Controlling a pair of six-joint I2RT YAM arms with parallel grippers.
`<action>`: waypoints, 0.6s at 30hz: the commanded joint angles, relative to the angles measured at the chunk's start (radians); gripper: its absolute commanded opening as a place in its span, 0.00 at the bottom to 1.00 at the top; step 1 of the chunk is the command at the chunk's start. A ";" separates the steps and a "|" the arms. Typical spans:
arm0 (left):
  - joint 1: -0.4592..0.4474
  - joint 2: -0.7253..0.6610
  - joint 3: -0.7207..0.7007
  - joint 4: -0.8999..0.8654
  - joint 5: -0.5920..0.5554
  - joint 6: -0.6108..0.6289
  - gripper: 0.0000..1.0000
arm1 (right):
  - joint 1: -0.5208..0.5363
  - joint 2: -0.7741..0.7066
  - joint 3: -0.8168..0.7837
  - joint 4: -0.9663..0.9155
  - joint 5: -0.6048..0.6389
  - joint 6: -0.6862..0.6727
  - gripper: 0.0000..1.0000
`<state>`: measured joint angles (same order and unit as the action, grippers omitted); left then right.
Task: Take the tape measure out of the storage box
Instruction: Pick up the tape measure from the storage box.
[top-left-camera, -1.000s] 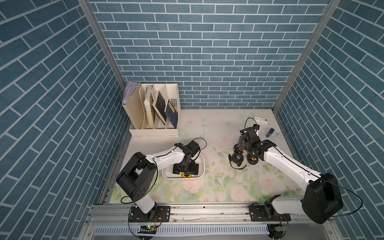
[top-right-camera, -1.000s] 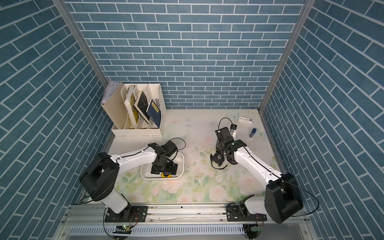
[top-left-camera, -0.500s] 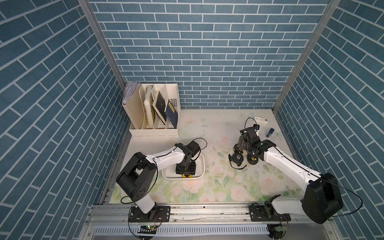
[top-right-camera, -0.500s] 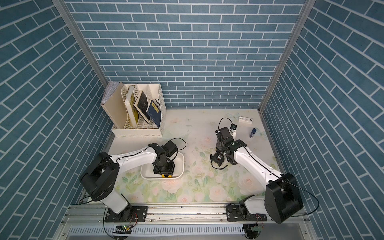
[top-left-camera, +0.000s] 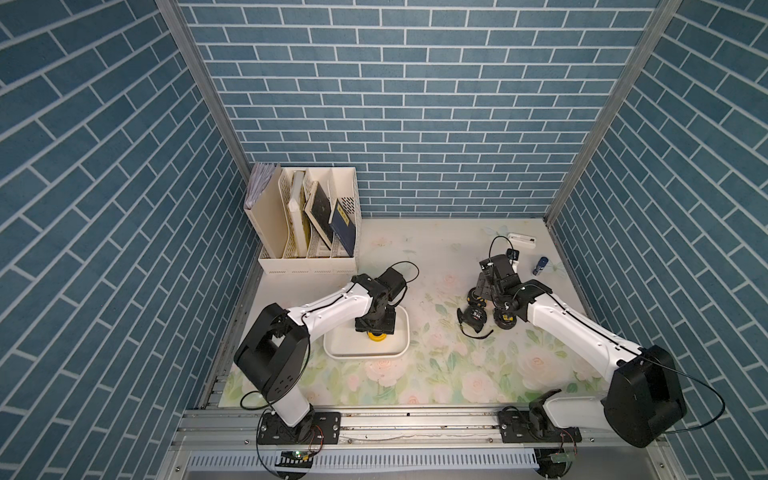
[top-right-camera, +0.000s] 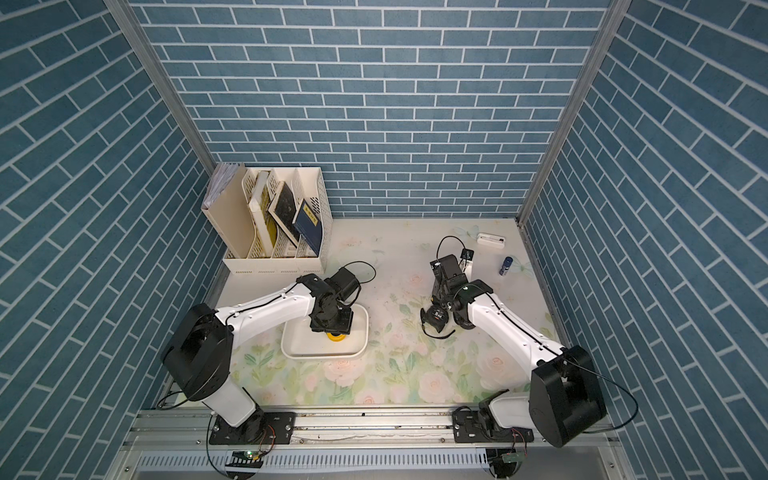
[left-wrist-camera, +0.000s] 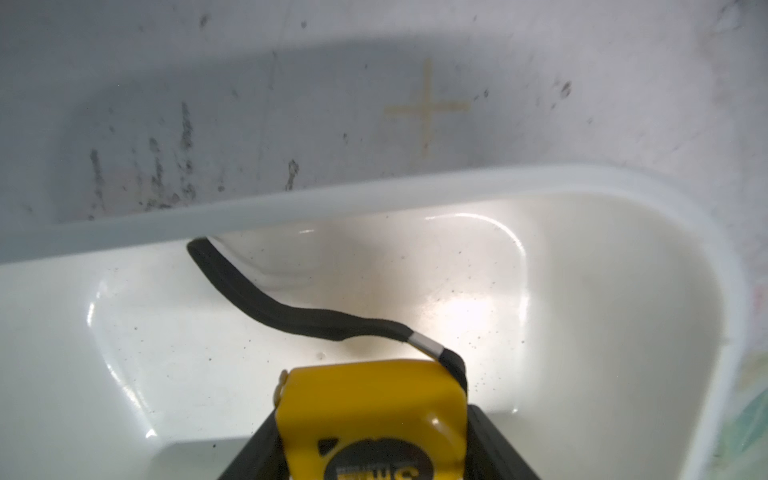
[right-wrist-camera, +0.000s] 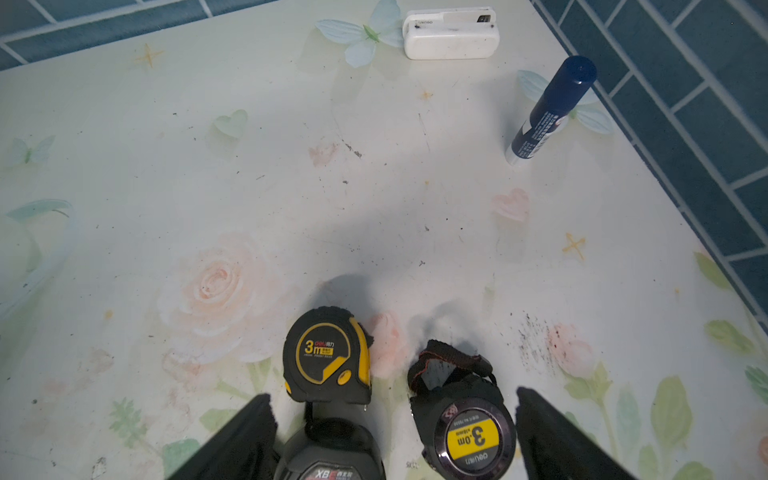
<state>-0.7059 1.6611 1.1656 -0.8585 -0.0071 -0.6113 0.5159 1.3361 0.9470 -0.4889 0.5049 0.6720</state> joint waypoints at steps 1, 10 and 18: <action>0.007 0.008 0.064 -0.055 -0.046 -0.005 0.20 | 0.002 -0.008 -0.022 0.028 -0.018 -0.009 0.92; 0.081 -0.057 0.327 -0.095 0.044 -0.034 0.20 | 0.002 -0.251 -0.180 0.276 -0.328 -0.127 0.92; 0.110 -0.104 0.359 0.122 0.270 -0.186 0.20 | 0.042 -0.368 -0.328 0.559 -0.730 -0.111 0.91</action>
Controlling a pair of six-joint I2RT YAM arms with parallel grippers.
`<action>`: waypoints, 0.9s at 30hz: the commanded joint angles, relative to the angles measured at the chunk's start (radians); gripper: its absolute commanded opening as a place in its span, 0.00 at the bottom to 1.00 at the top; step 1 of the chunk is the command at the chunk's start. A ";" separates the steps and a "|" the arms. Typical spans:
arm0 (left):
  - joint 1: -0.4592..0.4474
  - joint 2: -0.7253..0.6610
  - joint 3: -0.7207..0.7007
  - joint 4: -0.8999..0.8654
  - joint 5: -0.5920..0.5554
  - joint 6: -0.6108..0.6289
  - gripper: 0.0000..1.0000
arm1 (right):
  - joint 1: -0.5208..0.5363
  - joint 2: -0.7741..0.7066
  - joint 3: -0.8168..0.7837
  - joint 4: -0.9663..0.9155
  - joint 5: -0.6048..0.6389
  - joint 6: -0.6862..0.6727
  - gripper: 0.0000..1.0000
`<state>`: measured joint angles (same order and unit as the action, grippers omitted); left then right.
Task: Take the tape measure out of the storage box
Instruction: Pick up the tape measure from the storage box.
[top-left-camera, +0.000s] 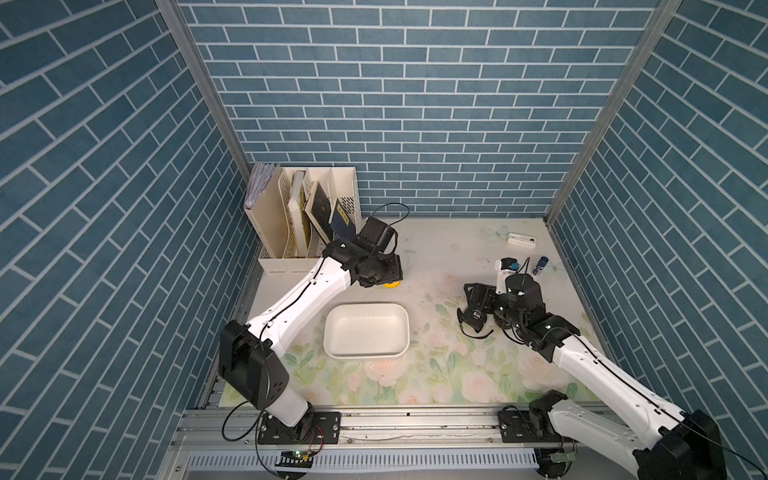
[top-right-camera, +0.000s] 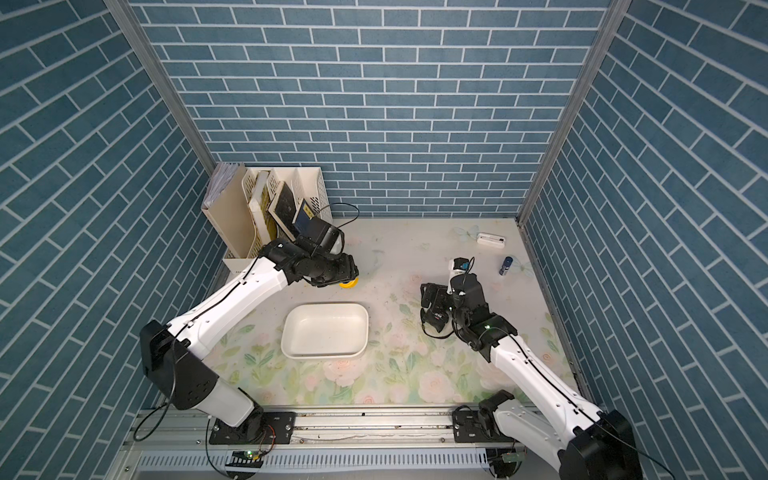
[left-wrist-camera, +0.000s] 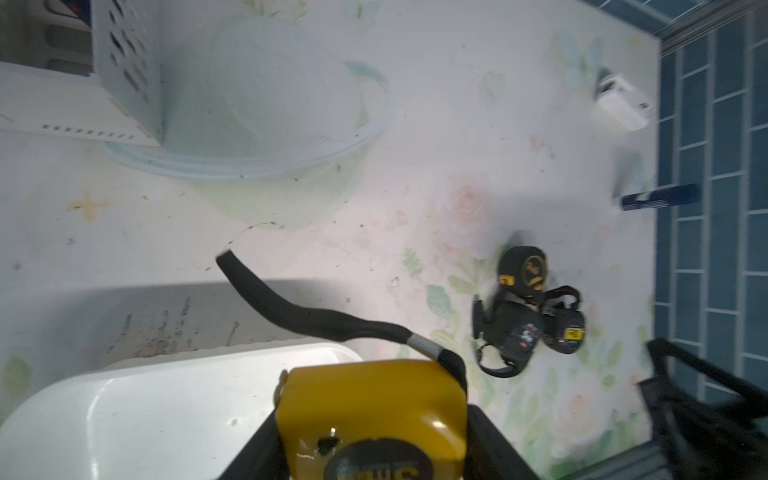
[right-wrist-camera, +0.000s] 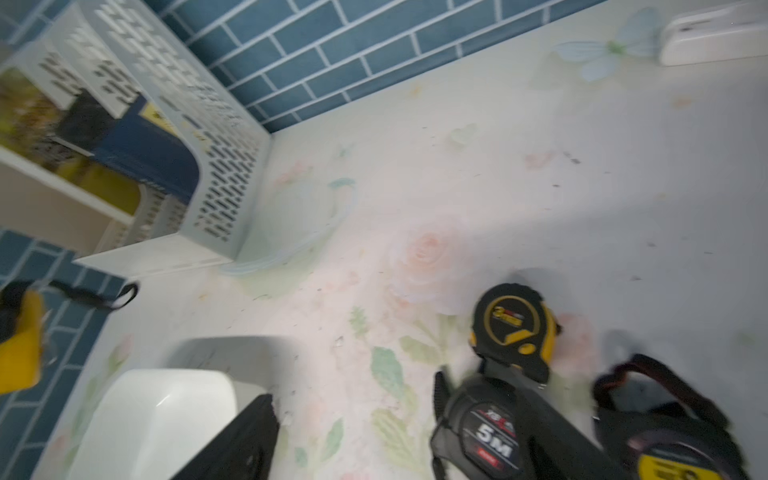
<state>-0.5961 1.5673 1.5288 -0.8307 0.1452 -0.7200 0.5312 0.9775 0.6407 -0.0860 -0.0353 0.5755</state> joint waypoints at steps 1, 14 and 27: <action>0.001 -0.017 -0.015 0.125 0.144 -0.099 0.20 | 0.047 -0.006 -0.020 0.177 -0.191 -0.014 0.91; 0.001 -0.139 -0.171 0.334 0.190 -0.273 0.19 | 0.199 0.138 0.100 0.368 -0.183 -0.062 0.80; -0.001 -0.174 -0.213 0.403 0.192 -0.354 0.19 | 0.271 0.206 0.144 0.455 -0.158 -0.082 0.67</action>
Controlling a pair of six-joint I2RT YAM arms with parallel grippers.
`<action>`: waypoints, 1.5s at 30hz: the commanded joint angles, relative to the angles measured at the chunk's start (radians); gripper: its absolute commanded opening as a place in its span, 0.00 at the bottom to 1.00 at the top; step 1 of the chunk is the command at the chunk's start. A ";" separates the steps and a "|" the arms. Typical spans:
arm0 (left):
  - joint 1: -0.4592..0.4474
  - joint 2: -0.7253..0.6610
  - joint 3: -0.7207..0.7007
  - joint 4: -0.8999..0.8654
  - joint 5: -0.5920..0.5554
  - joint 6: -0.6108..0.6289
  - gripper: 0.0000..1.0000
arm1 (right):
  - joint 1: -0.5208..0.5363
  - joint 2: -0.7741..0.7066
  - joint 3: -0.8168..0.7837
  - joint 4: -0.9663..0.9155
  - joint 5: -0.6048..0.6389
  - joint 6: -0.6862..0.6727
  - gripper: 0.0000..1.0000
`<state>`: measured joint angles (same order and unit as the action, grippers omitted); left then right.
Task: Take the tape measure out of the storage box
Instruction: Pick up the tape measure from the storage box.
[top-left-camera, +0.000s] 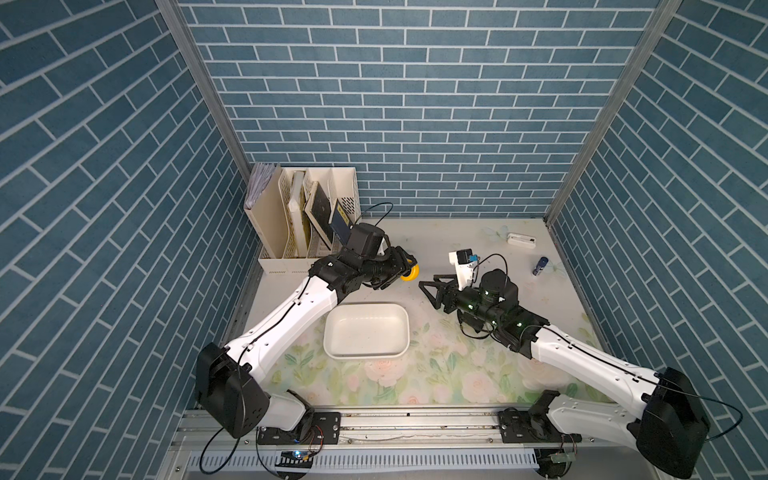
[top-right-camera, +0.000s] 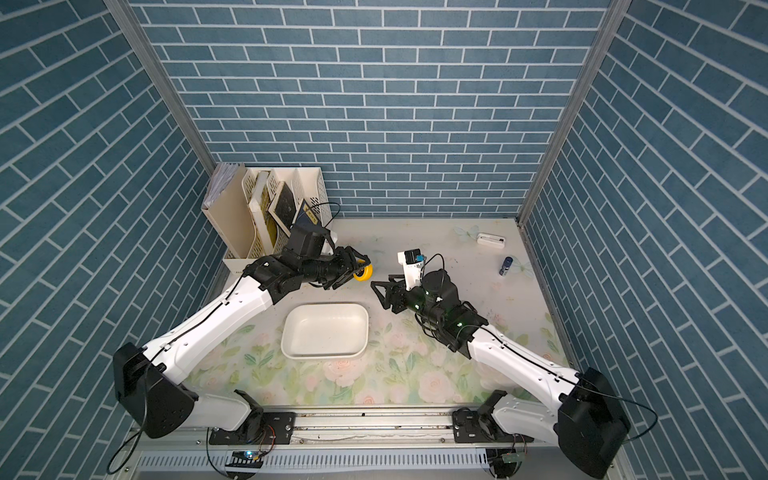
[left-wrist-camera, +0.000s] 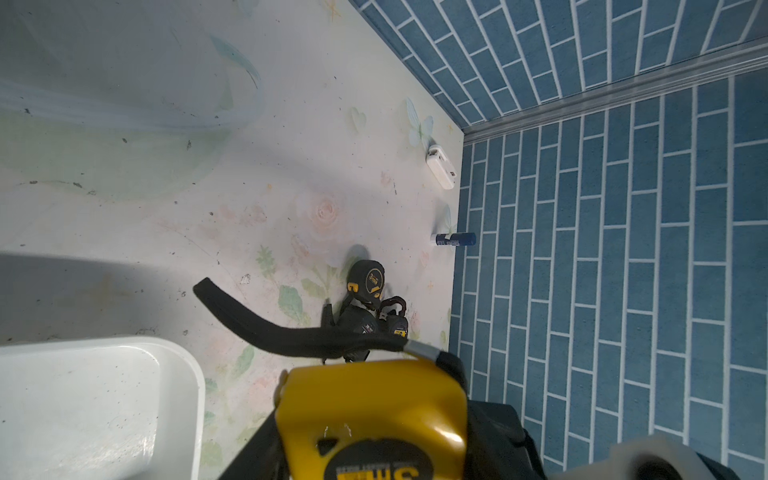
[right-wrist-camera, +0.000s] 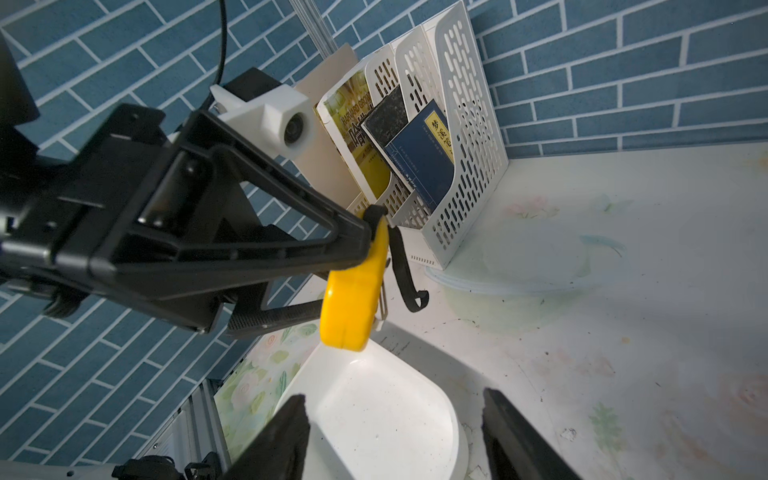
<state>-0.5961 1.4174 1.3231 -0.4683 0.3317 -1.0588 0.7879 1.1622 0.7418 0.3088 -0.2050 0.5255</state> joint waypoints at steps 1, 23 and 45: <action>-0.001 -0.023 -0.007 0.040 0.006 -0.015 0.19 | 0.021 0.030 0.047 0.069 0.013 -0.033 0.67; -0.003 -0.041 -0.034 0.059 0.015 -0.037 0.18 | 0.039 0.220 0.150 0.183 0.066 -0.058 0.57; -0.002 -0.055 -0.073 0.120 0.028 -0.055 0.46 | 0.040 0.282 0.170 0.217 0.054 -0.007 0.00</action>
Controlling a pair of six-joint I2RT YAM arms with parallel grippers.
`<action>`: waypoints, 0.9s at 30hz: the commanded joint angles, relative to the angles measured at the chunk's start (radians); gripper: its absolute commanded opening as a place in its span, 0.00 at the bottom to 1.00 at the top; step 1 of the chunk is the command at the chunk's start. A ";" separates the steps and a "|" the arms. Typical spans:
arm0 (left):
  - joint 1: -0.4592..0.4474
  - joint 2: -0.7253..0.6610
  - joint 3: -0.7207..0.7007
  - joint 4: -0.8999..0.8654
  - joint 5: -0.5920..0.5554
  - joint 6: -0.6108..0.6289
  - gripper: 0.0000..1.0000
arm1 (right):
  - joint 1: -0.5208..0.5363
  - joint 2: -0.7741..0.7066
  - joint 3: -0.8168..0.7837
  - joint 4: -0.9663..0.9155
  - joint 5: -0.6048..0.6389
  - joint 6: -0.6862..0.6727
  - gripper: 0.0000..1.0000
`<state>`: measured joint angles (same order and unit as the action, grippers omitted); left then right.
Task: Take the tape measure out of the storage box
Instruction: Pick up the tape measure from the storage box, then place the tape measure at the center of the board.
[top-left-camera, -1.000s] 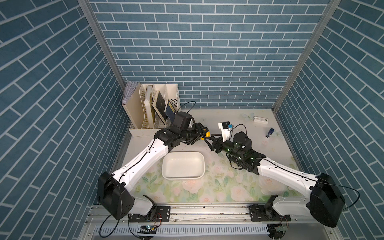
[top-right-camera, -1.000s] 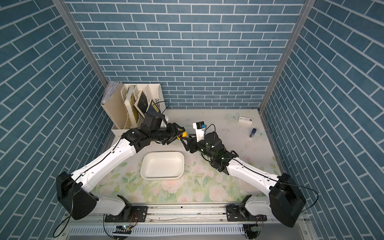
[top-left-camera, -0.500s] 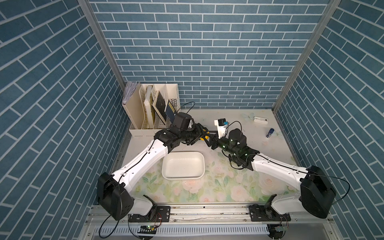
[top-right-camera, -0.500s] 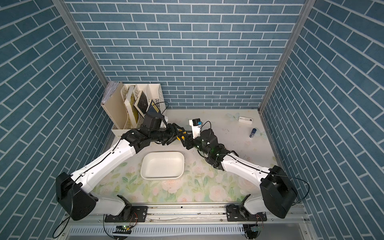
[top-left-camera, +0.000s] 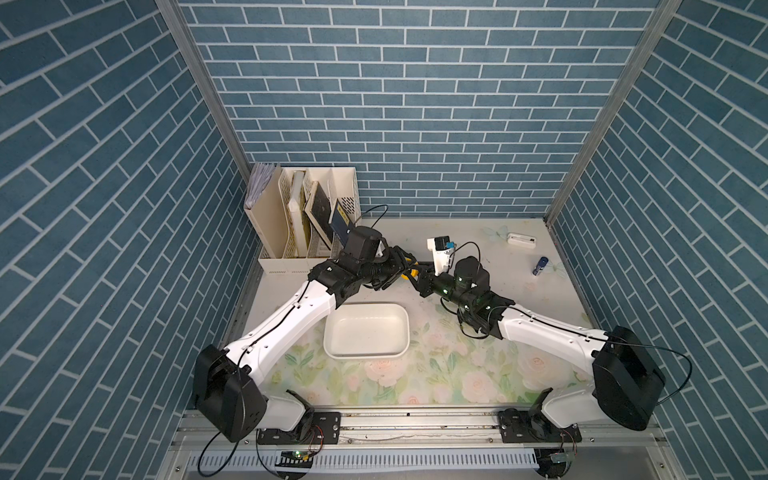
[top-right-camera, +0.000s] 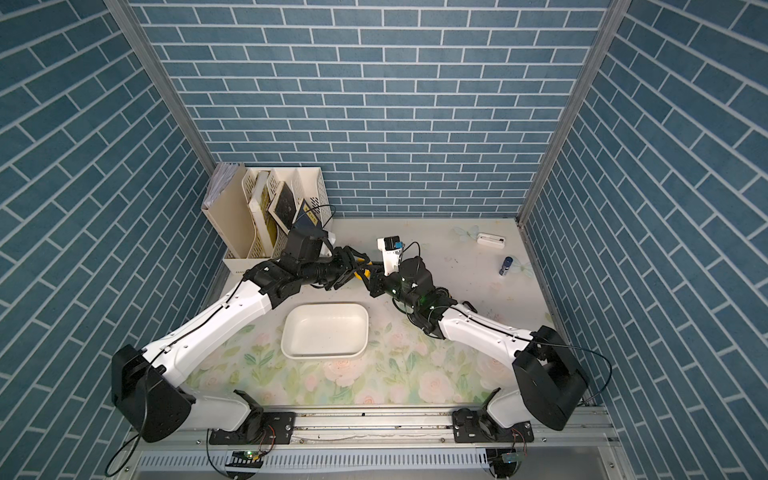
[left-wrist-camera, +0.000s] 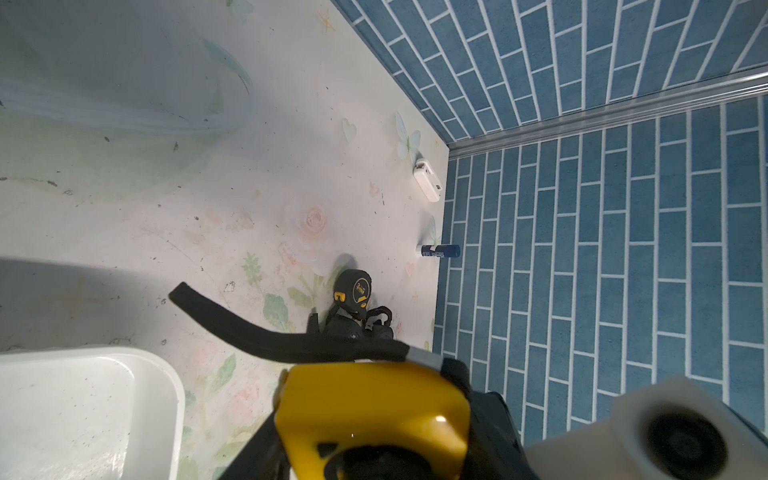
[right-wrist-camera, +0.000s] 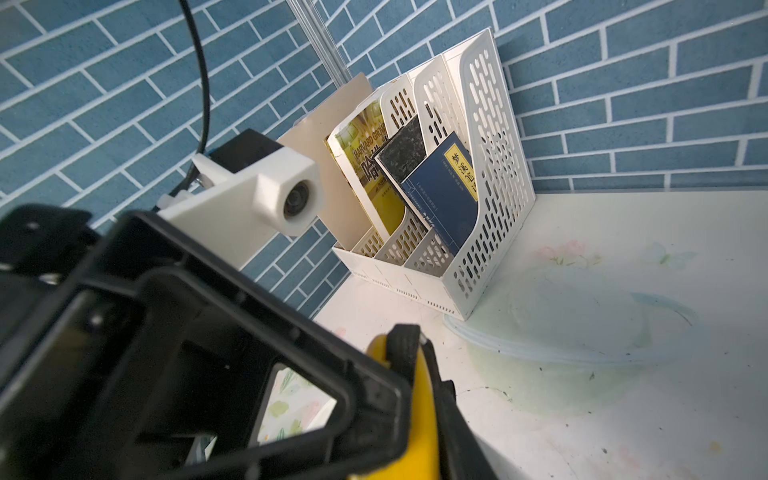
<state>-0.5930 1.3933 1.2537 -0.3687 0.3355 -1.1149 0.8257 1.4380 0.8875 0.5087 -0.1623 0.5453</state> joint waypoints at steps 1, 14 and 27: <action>-0.005 -0.032 -0.004 0.020 0.024 0.001 0.52 | 0.002 0.002 0.024 0.013 0.016 -0.025 0.00; 0.014 -0.045 -0.004 0.008 0.017 0.046 0.98 | 0.003 -0.149 -0.018 -0.170 0.198 -0.051 0.00; 0.087 -0.020 0.022 -0.116 -0.068 0.197 1.00 | -0.050 -0.520 -0.223 -0.724 0.316 0.194 0.00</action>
<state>-0.5102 1.3590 1.2526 -0.4446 0.2943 -0.9726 0.7883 0.9646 0.7086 -0.0792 0.1654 0.6300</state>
